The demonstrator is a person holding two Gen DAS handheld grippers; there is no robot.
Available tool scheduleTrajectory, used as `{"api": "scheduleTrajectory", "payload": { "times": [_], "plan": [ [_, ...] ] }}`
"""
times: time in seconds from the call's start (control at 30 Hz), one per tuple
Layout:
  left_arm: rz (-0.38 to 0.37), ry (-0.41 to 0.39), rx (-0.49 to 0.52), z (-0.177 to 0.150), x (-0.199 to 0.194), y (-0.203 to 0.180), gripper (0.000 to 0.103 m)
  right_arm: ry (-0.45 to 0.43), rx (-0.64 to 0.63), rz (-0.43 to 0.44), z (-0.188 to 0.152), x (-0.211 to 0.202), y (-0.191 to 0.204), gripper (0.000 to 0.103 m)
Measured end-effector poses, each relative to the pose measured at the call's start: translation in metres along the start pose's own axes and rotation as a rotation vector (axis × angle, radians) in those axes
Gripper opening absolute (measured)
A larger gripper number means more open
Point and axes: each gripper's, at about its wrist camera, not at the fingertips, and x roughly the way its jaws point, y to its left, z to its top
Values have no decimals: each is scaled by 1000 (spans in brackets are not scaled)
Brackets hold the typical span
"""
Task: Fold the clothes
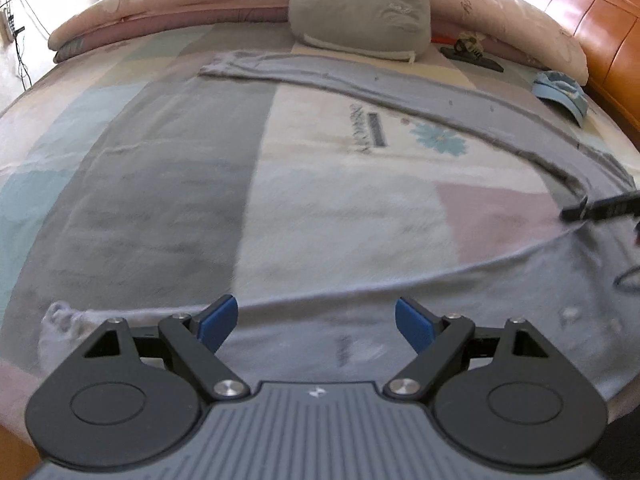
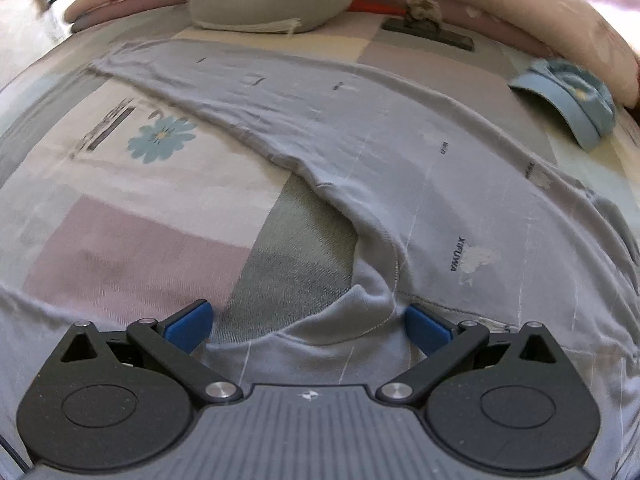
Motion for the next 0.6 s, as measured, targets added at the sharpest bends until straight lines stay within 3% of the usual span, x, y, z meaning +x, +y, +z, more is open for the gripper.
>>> {"api": "scheduleTrajectory", "payload": {
  "times": [0.1, 0.27, 0.43, 0.6],
  "plan": [
    [-13, 6, -1, -14, -1, 24, 86, -16, 59, -31, 1, -17, 6, 103],
    [-44, 29, -2, -30, 0, 59, 86, -12, 32, -83, -20, -44, 38, 103],
    [-67, 46, -12, -39, -2, 92, 86, 82, 44, -94, -51, -31, 66, 103],
    [-85, 70, -35, -43, -9, 117, 86, 42, 123, -107, -61, -33, 64, 103]
  ]
}}
